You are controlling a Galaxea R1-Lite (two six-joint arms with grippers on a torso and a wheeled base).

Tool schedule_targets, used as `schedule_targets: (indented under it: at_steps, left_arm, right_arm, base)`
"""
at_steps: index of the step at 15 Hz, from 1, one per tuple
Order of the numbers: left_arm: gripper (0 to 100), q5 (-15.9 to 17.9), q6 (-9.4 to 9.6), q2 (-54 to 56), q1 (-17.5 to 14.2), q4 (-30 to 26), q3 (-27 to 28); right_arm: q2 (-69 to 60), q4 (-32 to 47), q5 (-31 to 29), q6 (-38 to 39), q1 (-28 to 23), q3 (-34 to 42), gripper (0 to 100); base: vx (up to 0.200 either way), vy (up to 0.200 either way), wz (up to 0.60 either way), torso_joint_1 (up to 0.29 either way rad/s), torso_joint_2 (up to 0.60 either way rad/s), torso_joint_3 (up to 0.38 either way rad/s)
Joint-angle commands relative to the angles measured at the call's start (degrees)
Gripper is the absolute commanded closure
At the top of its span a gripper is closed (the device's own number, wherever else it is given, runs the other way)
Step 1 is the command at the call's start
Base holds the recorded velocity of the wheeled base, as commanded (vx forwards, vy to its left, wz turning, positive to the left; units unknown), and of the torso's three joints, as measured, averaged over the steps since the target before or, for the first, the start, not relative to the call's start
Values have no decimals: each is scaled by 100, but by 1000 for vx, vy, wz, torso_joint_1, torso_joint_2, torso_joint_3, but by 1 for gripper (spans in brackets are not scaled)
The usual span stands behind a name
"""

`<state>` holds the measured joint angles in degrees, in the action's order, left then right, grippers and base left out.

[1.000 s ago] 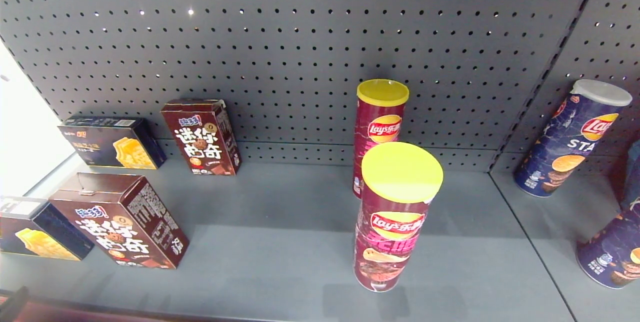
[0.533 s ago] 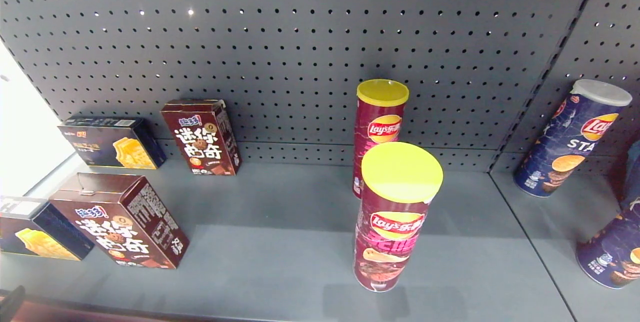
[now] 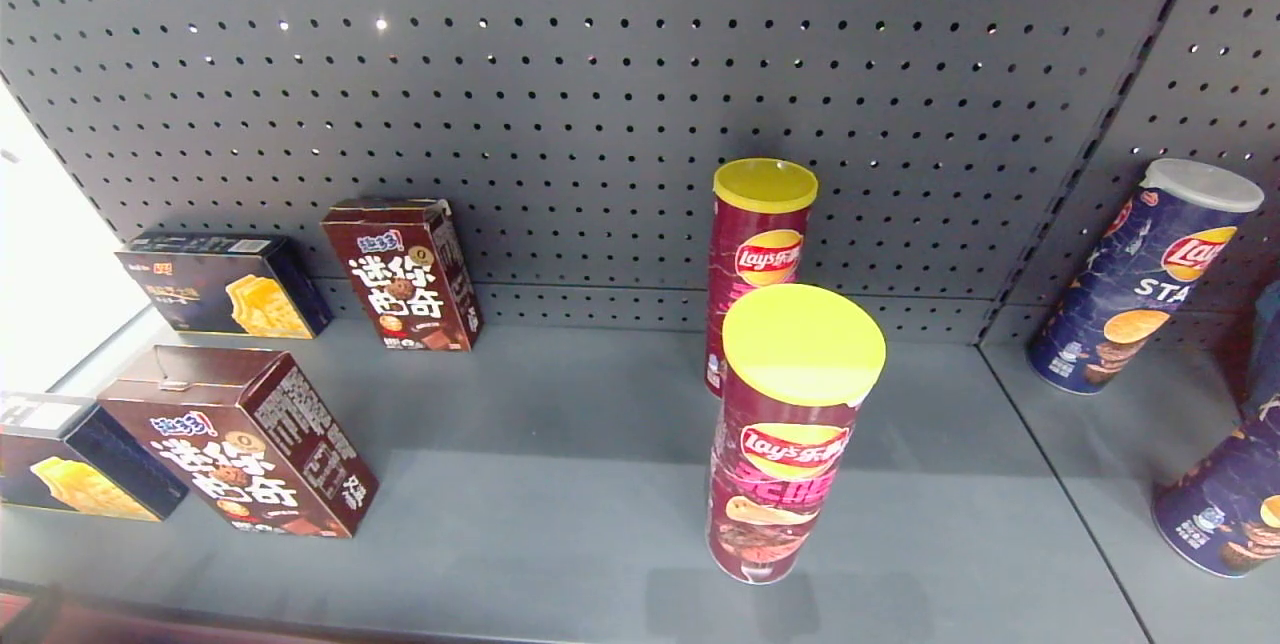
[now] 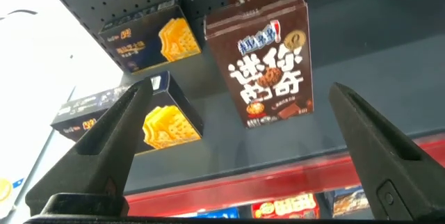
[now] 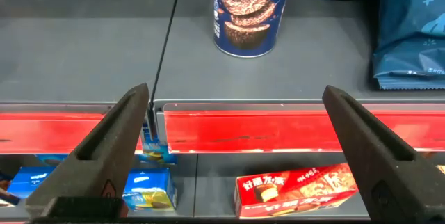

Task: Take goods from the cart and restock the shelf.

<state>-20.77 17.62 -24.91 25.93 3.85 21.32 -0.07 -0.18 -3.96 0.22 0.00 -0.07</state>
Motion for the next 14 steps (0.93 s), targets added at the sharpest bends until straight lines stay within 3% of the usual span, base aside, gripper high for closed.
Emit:
schedule_targets:
  at_steps: [1,3,5,6,7,8,11,12,13,14]
  left_arm:
    - [0,21,40,38,26,1,-58]
    - [0,126,278,21,105,28,48]
    - [0,152,330,-50,79,1,135]
    - [0,-269,506,38,-176,-7,4]
    - [0,-357,585,460,-343,-51,-313]
    - [0,-182,559,759,-325,-139,-550]
    - [0,-76,102,1638,-229,-675,-1016]
    - [0,390,-206,1550,-774,-851,-1095]
    - [0,1603,-390,1058,-1257,-675,-1165]
    - [0,3185,-540,952,-1556,-473,-1403]
  right_arm:
    - [7,-8,1,4,0,-1,0]
    - [7,-8,1,4,0,-1,0]
    - [7,1,1,4,0,-1,0]
    - [7,1,1,4,0,-1,0]
    - [7,1,1,4,0,-1,0]
    - [7,-8,1,4,0,-1,0]
    - [7,-8,1,4,0,-1,0]
    - [7,1,1,4,0,-1,0]
    - [7,-8,1,4,0,-1,0]
    - [7,-8,1,4,0,-1,0]
  base:
    - [0,0,0,0,0,0]
    - [0,0,0,0,0,0]
    - [0,0,0,0,0,0]
    - [0,0,0,0,0,0]
    - [0,0,0,0,0,0]
    - [0,0,0,0,0,0]
    - [0,0,0,0,0,0]
    - [0,0,0,0,0,0]
    - [0,0,0,0,0,0]
    - [0,0,0,0,0,0]
